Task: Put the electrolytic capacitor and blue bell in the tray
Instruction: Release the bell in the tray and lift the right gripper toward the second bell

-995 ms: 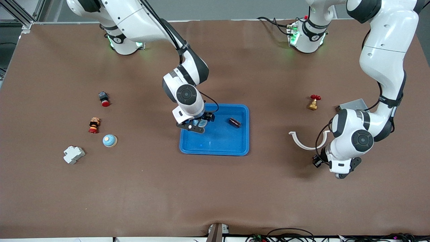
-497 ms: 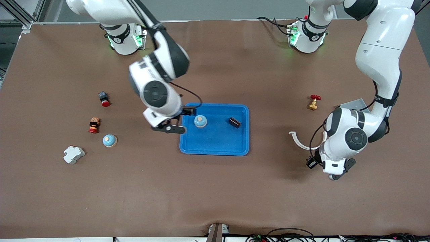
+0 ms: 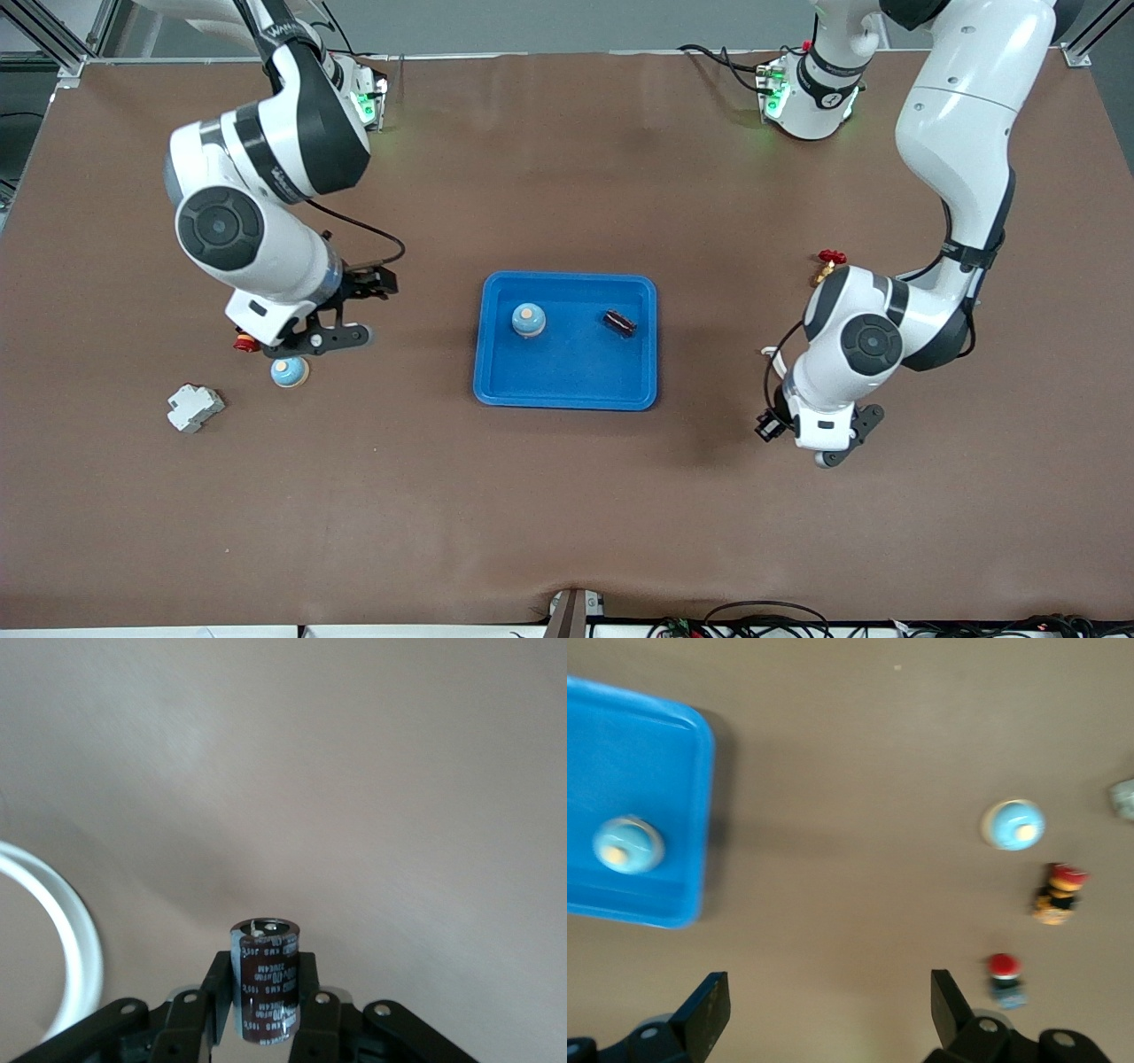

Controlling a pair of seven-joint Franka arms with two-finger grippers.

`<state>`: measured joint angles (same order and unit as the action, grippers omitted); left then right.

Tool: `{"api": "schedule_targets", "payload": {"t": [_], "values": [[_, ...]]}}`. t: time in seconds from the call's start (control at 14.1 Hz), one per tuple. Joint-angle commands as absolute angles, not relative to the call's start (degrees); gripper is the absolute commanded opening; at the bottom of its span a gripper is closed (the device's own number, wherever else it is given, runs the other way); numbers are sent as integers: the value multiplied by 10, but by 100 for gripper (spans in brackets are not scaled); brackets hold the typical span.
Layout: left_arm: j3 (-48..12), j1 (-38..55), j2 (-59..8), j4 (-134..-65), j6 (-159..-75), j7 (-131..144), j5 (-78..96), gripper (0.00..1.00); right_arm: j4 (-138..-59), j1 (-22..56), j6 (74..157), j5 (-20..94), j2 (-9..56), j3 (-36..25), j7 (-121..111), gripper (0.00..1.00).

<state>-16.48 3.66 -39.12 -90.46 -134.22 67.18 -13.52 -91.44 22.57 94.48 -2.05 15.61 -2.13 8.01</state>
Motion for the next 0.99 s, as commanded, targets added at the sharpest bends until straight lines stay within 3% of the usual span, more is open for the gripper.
{"api": "schedule_targets", "payload": {"t": [0.0,0.36,0.92], "values": [[-177,58,-385,-889,-1326,732,-121,0,-989,182,966,-48,91,-11,-3,100],[-177,131,-397,-864,-1326,858,-108,0,-1118,81,1084,-46,28,-11,-154,100],[-176,208,-433,-839,-1326,988,-101,0,-1274,26,1341,-40,46,-11,-252,100]]}}
